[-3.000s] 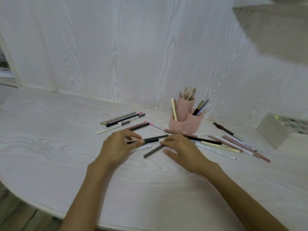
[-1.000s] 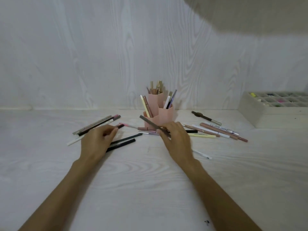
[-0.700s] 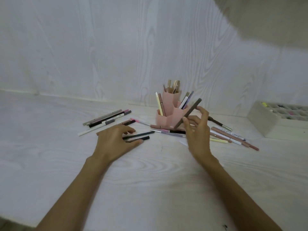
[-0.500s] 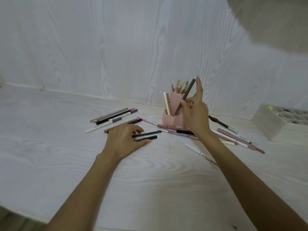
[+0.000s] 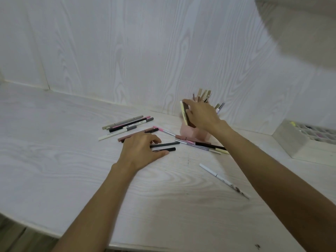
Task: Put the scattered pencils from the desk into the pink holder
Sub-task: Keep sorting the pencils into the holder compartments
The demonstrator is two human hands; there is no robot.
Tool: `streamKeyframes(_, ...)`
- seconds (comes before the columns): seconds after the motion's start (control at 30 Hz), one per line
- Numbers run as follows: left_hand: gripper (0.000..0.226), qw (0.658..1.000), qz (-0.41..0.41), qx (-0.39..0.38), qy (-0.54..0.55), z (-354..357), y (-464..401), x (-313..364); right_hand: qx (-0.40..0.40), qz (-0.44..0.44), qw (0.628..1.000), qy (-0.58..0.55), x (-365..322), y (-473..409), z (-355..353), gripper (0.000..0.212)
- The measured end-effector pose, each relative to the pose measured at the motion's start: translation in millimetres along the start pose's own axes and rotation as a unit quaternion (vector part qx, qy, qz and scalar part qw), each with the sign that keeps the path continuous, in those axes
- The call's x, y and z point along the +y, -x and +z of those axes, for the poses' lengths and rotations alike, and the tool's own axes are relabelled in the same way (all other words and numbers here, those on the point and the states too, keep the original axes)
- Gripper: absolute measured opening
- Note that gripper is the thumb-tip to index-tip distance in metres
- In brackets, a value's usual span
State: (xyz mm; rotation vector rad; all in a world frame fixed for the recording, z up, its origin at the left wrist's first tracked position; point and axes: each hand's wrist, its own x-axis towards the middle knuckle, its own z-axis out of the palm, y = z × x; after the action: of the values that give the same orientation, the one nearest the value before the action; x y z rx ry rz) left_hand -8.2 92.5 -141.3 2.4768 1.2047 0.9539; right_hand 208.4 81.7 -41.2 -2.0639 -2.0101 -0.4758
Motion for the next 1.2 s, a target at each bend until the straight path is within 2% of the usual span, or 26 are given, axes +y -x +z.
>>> streamKeyframes(0.1, 0.048, 1.0, 0.0, -0.002, -0.002, -0.5, 0.0, -0.3, -0.066, -0.007, 0.996, 0.065, -3.8, -1.5, -4.0, 0.053)
streamKeyframes(0.17, 0.048, 1.0, 0.003, 0.0, -0.001, -0.6, 0.5, -0.3, -0.049, 0.008, 0.998, 0.05, -5.8, 4.6, -9.5, 0.055)
streamKeyframes(0.27, 0.047, 1.0, 0.001, 0.002, 0.004, -0.6, 0.8, -0.5, -0.035, 0.015, 0.998, -0.044, -9.4, 26.5, -26.6, 0.031)
streamKeyframes(0.3, 0.047, 1.0, 0.001, 0.002, 0.005, -0.7, 0.8, -0.6, -0.07, 0.01, 0.994, -0.083, -9.4, 37.4, -32.1, 0.02)
streamKeyframes(0.33, 0.047, 1.0, 0.002, 0.002, 0.005, -0.5, 0.7, -0.2, -0.139, 0.005, 0.983, -0.116, -8.9, 50.2, -37.8, 0.02)
streamKeyframes(0.4, 0.046, 1.0, 0.005, 0.002, 0.001, -0.8, 0.9, 0.8, -0.336, 0.009, 0.931, -0.144, -9.5, 79.9, -45.8, 0.03)
streamKeyframes(0.43, 0.045, 1.0, 0.006, 0.001, 0.0, -1.2, 0.8, 1.2, -0.41, 0.02, 0.902, -0.132, -10.2, 94.2, -46.8, 0.034)
streamKeyframes(0.47, 0.044, 1.0, 0.008, 0.001, 0.001, -1.2, 1.3, 2.4, -0.447, 0.028, 0.887, -0.111, -9.7, 108.2, -45.9, 0.037)
streamKeyframes(0.53, 0.042, 1.0, 0.012, 0.002, -0.001, -2.4, 2.7, 4.0, -0.436, 0.04, 0.894, -0.099, -8.4, 125.9, -40.7, 0.035)
streamKeyframes(0.63, 0.036, 1.0, 0.018, 0.011, -0.01, -4.4, 4.9, 6.9, -0.389, 0.036, 0.915, -0.106, -7.0, 135.3, -37.6, 0.018)
streamKeyframes(0.77, 0.022, 0.999, 0.039, 0.011, -0.035, -4.8, 5.5, 11.3, -0.296, 0.034, 0.955, 0.005, -7.8, 140.8, -29.2, 0.008)
streamKeyframes(0.9, 0.017, 0.998, 0.04, 0.003, -0.052, -3.4, 5.9, 10.4, -0.234, 0.044, 0.97, 0.057, -14.6, 138.3, -11.6, 0.025)
streamKeyframes(1.03, 0.011, 0.998, 0.027, 0.011, -0.056, -2.0, 6.5, 12.0, -0.237, 0.067, 0.969, -0.013, -2.3, 132.3, -10.8, 0.023)
streamKeyframes(1.13, 0.01, 0.997, 0.03, 0.013, -0.066, -0.3, 5.6, 13.3, -0.23, 0.101, 0.96, -0.125, 18.0, 126.5, -13.5, 0.023)
streamKeyframes(1.2, 0.01, 0.997, 0.037, 0.016, -0.067, 0.0, 4.8, 13.4, -0.197, 0.125, 0.951, -0.203, 32.5, 121.5, -16.9, 0.029)
